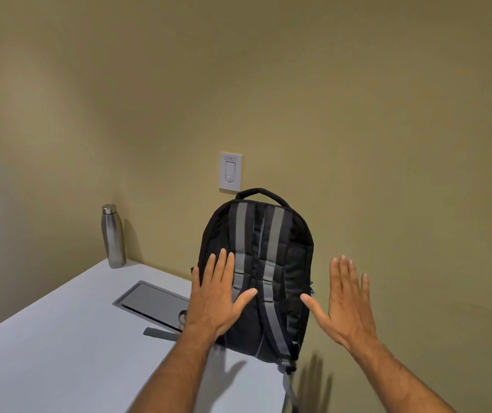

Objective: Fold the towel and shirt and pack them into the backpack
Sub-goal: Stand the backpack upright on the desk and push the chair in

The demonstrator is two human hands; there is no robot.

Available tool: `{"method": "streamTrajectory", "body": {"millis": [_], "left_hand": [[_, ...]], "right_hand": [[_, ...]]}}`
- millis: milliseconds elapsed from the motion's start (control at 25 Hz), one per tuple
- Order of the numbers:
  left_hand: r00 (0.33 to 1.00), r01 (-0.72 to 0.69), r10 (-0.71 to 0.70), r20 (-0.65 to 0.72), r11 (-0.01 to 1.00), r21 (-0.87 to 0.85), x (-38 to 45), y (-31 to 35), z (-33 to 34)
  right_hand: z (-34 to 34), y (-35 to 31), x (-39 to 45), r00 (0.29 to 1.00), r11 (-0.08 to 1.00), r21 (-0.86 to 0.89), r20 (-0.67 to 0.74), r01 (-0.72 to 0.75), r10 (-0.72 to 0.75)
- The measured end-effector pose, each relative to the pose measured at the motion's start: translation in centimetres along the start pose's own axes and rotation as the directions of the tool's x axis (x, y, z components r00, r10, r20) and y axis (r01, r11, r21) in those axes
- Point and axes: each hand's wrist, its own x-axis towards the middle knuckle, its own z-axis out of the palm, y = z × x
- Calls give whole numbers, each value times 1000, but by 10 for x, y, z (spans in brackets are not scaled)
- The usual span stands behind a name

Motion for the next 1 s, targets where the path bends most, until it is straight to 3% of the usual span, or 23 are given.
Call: {"method": "streamTrajectory", "body": {"millis": [440, 640, 1000], "left_hand": [[990, -138, 138, 8, 990, -3, -109, 90, -3], [986, -165, 166, 20, 985, -56, -169, 154, -8], [929, -349, 362, 79, 927, -139, -280, 279, -34]], "right_hand": [[-49, 64, -152, 995, 993, -67, -16, -100, 99], [-89, 110, -231, 988, 982, -107, -25, -156, 154], [-177, 181, -390, 938, 919, -191, -32, -346, 346]]}}
